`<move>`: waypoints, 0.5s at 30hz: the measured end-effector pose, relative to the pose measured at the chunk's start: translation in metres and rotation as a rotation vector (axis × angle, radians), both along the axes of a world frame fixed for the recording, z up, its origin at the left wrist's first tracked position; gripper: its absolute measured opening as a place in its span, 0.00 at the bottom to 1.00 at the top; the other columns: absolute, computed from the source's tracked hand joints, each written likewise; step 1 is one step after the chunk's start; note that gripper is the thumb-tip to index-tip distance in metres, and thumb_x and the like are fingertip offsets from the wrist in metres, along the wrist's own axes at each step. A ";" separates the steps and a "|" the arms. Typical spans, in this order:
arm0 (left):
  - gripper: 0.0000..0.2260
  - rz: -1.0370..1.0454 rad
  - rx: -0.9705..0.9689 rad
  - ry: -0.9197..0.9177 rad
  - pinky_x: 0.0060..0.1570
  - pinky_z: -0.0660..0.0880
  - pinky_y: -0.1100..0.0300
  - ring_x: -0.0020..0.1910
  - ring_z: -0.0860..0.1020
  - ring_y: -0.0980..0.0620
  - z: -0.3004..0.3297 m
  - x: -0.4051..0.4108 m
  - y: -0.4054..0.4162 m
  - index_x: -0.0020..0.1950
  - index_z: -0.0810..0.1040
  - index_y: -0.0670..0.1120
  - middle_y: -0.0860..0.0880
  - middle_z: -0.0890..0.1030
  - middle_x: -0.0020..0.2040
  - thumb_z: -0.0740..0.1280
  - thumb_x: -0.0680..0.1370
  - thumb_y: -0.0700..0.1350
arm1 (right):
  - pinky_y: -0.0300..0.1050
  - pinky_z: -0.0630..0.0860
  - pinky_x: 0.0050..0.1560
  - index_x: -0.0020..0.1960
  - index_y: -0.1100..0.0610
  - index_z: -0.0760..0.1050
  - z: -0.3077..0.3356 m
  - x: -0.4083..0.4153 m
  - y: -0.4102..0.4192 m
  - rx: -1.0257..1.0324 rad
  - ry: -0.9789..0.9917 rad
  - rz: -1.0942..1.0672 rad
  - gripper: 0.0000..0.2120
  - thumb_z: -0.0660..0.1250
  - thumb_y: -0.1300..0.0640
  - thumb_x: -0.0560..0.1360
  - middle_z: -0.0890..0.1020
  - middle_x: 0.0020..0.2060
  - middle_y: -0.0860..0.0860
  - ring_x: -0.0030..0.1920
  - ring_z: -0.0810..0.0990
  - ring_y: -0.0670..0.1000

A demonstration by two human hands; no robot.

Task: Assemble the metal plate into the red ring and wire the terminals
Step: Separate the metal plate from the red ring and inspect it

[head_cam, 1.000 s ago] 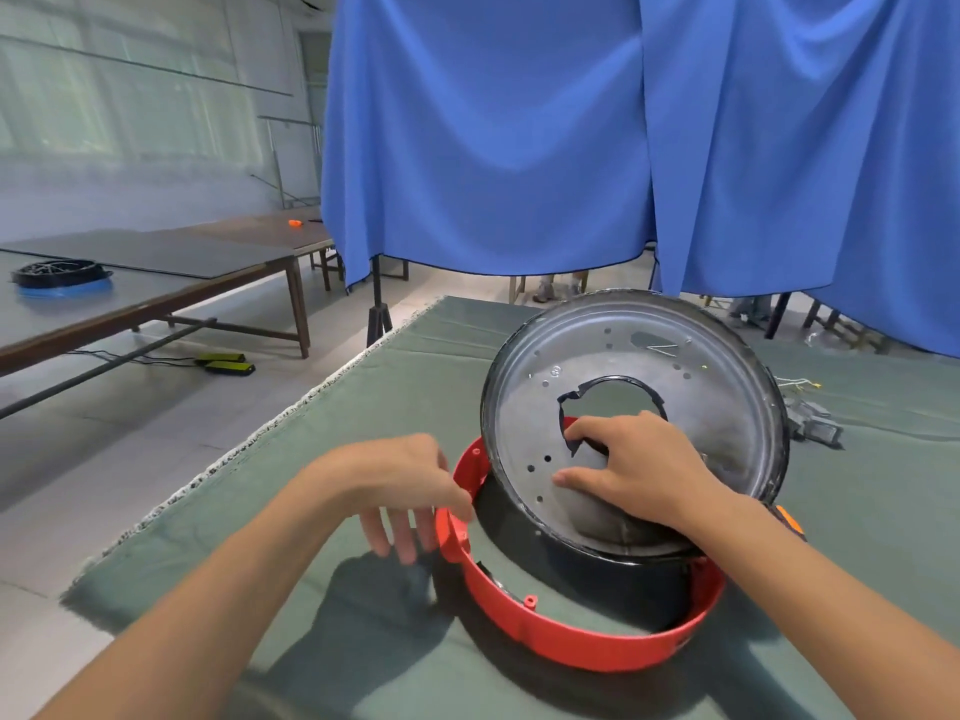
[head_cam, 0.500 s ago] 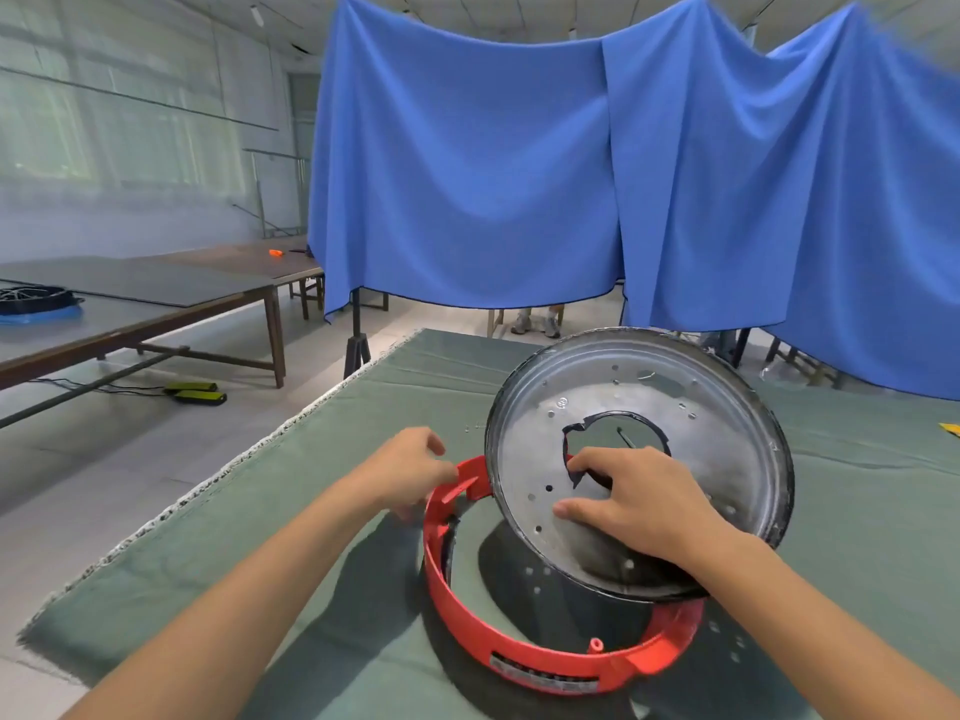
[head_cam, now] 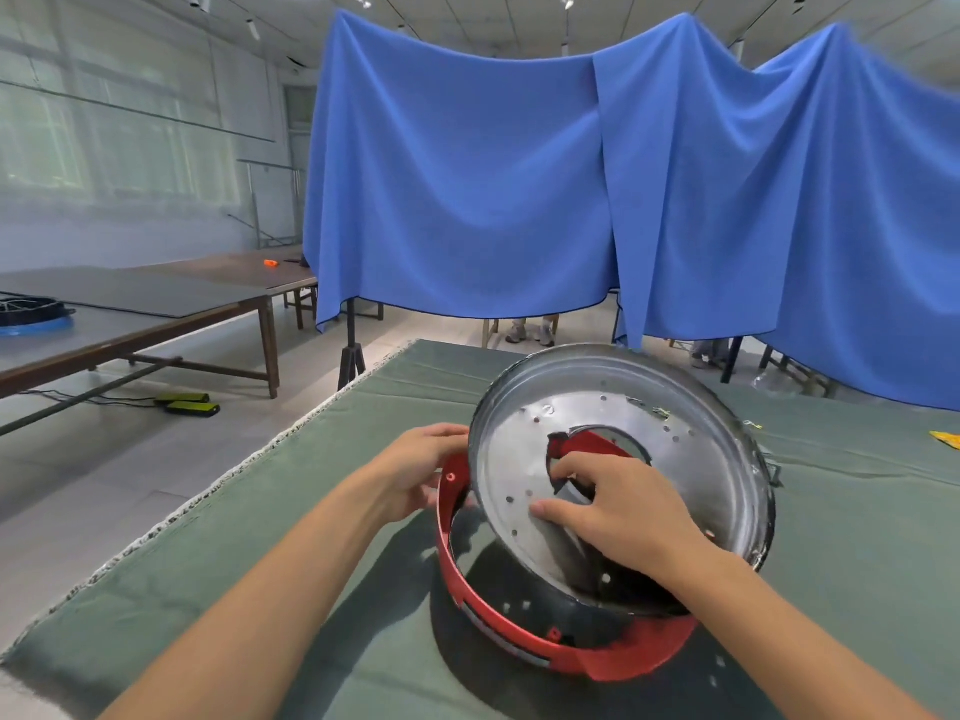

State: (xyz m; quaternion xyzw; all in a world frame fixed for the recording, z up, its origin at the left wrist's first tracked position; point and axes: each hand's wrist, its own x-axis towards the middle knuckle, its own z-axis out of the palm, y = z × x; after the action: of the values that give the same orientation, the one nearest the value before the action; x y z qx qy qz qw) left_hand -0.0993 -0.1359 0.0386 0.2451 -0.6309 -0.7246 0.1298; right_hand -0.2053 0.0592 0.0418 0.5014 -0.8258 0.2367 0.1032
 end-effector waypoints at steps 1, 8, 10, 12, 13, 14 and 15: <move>0.10 -0.008 0.046 0.050 0.30 0.79 0.57 0.31 0.80 0.49 -0.002 -0.002 0.001 0.59 0.78 0.41 0.41 0.80 0.43 0.65 0.79 0.41 | 0.28 0.61 0.35 0.51 0.42 0.78 0.001 -0.003 0.002 -0.044 0.016 -0.048 0.16 0.66 0.35 0.69 0.74 0.36 0.34 0.40 0.71 0.39; 0.18 0.048 0.231 0.279 0.35 0.79 0.58 0.39 0.80 0.47 -0.017 -0.015 0.001 0.60 0.77 0.39 0.39 0.81 0.50 0.68 0.74 0.47 | 0.39 0.64 0.32 0.47 0.45 0.78 0.005 -0.017 0.013 -0.231 0.038 -0.270 0.14 0.68 0.36 0.69 0.78 0.35 0.40 0.40 0.76 0.47; 0.19 0.041 0.317 0.319 0.36 0.79 0.58 0.39 0.80 0.48 -0.020 -0.019 0.001 0.58 0.77 0.39 0.40 0.81 0.49 0.68 0.72 0.50 | 0.37 0.62 0.30 0.46 0.44 0.78 0.004 -0.020 0.014 -0.247 0.033 -0.317 0.14 0.67 0.36 0.69 0.76 0.31 0.39 0.37 0.74 0.45; 0.20 0.034 0.472 0.372 0.39 0.80 0.55 0.41 0.81 0.45 -0.024 -0.021 -0.002 0.59 0.76 0.40 0.39 0.81 0.50 0.66 0.72 0.52 | 0.35 0.61 0.29 0.47 0.44 0.77 0.002 -0.023 0.015 -0.240 0.025 -0.369 0.14 0.65 0.36 0.70 0.74 0.31 0.38 0.37 0.73 0.45; 0.22 0.025 0.542 0.404 0.42 0.80 0.52 0.45 0.81 0.42 -0.027 -0.021 -0.005 0.62 0.74 0.39 0.37 0.81 0.52 0.66 0.73 0.50 | 0.35 0.60 0.30 0.48 0.44 0.77 0.001 -0.025 0.016 -0.232 0.020 -0.391 0.14 0.65 0.36 0.70 0.74 0.33 0.38 0.38 0.73 0.45; 0.23 0.000 0.590 0.432 0.47 0.79 0.48 0.49 0.79 0.39 -0.030 -0.019 -0.007 0.65 0.72 0.38 0.35 0.79 0.55 0.65 0.72 0.47 | 0.35 0.60 0.30 0.49 0.44 0.78 0.000 -0.027 0.016 -0.224 0.015 -0.407 0.15 0.65 0.35 0.70 0.75 0.35 0.39 0.40 0.74 0.46; 0.26 -0.041 0.608 0.448 0.52 0.77 0.45 0.54 0.78 0.37 -0.032 -0.017 -0.009 0.68 0.69 0.37 0.34 0.77 0.59 0.65 0.71 0.43 | 0.36 0.61 0.31 0.49 0.44 0.78 -0.001 -0.028 0.016 -0.219 0.011 -0.417 0.15 0.65 0.35 0.70 0.76 0.37 0.39 0.42 0.76 0.47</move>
State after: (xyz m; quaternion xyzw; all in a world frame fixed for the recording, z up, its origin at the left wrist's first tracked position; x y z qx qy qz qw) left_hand -0.1168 -0.1447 0.0069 0.0953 -0.3480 -0.9168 0.1715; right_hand -0.2336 0.0756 0.0411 0.3069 -0.8804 0.2956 0.2080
